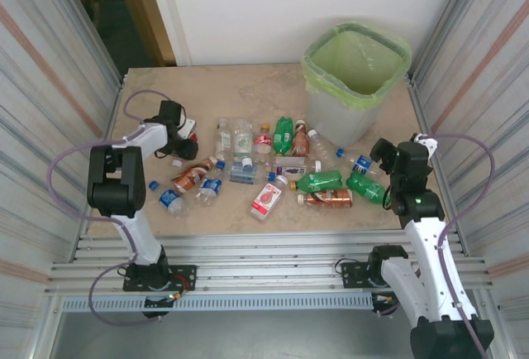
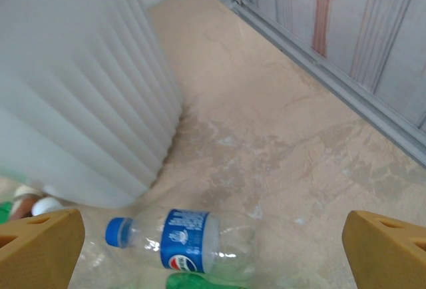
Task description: Put the plastic bottles in the bin
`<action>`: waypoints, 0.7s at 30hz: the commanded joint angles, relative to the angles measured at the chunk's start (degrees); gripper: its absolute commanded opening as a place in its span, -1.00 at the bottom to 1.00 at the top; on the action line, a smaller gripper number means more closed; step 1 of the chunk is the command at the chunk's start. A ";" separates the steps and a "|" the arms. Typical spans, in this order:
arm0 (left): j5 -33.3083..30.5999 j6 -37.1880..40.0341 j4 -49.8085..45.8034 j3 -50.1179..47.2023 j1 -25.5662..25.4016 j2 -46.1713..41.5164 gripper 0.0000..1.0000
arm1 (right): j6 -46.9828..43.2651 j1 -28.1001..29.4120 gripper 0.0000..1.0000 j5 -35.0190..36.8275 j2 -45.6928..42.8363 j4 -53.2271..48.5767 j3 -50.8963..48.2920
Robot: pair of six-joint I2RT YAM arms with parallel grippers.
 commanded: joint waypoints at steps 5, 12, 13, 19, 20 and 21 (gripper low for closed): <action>8.26 -5.34 6.88 -5.53 0.14 -18.13 -0.19 | 2.76 3.56 0.95 -8.70 1.98 -2.14 8.53; 18.75 -10.23 17.43 -12.62 0.07 -32.45 -0.31 | 1.87 13.65 0.96 -17.56 9.19 -0.53 17.82; 20.64 -10.68 18.19 -13.13 0.14 -33.91 -0.33 | 1.46 15.65 0.96 -19.12 10.58 -0.07 19.13; 35.37 -14.52 27.33 -17.52 -0.25 -40.42 -0.37 | -1.27 25.29 0.96 -29.38 20.91 4.22 28.57; 37.59 -15.24 28.85 -18.09 -0.47 -40.91 -0.38 | -1.71 26.65 0.96 -30.37 22.22 4.61 29.82; 39.68 -15.98 30.91 -18.70 -0.91 -41.37 -0.40 | -2.30 28.29 0.96 -31.52 23.99 5.23 31.47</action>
